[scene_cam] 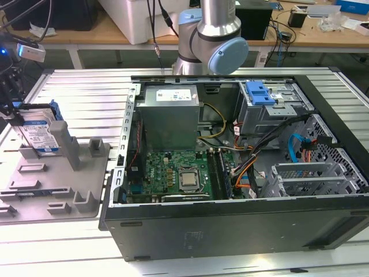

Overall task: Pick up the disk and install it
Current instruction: 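Pick up the disk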

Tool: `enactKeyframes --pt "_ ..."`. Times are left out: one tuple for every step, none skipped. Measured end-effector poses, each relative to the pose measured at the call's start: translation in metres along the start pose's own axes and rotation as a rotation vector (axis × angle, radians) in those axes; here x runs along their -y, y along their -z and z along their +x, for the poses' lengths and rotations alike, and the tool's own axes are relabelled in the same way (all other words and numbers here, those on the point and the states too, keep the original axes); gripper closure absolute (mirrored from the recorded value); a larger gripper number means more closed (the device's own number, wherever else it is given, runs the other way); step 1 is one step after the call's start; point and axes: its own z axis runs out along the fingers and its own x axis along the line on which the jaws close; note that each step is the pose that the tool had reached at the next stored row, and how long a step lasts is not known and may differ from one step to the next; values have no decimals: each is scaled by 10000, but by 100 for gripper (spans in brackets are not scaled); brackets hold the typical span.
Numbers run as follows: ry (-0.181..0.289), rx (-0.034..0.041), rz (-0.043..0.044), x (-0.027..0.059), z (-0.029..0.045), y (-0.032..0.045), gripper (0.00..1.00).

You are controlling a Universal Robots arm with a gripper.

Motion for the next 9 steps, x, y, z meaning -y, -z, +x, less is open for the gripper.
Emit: enactKeyframes --pt "0 -1 0 0 0 1 63" --pt "0 -1 2 0 0 1 63" --pt "0 -1 3 0 0 3 63" --pt "0 -13 3 0 2 21 63" --pt "0 -24 3 0 3 34 63" --pt "0 -32 2 0 3 42 63" --pt "0 -37 1 0 4 47 63" --pt "-1 -42 1 0 4 53 63" --pt "-1 -44 1 0 4 56 63"
